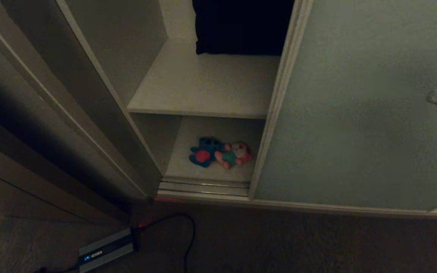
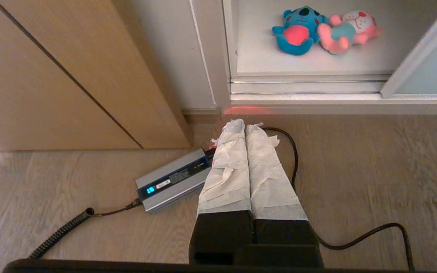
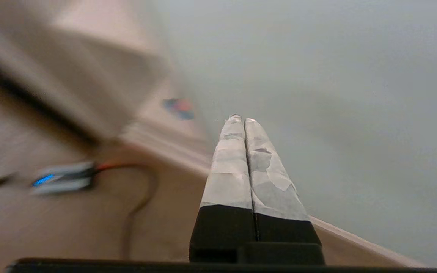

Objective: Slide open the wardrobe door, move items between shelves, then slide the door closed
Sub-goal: Close the door

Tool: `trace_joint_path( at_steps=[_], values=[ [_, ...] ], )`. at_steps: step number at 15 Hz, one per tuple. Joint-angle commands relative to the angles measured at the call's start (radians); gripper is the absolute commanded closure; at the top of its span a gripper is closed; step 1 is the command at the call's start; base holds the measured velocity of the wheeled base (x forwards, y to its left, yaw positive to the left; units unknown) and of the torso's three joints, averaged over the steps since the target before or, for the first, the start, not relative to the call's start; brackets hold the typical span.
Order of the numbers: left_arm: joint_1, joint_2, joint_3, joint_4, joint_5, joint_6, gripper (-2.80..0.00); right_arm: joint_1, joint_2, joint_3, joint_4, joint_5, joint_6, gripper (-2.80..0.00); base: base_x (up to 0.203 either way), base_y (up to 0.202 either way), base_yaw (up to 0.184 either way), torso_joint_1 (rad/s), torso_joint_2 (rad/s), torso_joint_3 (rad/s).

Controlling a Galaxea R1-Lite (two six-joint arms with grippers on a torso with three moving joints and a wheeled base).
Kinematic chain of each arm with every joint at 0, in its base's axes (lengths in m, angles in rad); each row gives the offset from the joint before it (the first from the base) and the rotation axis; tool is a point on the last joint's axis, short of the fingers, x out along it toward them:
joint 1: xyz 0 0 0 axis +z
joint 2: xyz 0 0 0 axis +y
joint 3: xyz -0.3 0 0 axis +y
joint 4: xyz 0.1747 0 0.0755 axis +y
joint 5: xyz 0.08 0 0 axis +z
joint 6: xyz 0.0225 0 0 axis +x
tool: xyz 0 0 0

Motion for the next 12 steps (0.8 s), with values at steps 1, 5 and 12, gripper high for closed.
trace_joint_path(
  at_steps=[1,5,12],
  values=[
    [0.0,0.002,0.0,0.0,0.0,0.001,0.0,-0.183,-0.054,-0.017,0.038,-0.003,-0.005,0.0,0.0,0.0,0.0,0.0,0.0,0.0],
    [0.0,0.002,0.0,0.0,0.0,0.001,0.0,-0.736,-0.086,-0.014,0.089,0.002,-0.01,0.0,0.0,0.0,0.0,0.0,0.0,0.0],
    [0.0,0.002,0.0,0.0,0.0,0.0,0.0,-1.542,0.149,-0.053,0.13,0.048,-0.016,0.0,0.0,0.0,0.0,0.0,0.0,0.0]
  ],
)
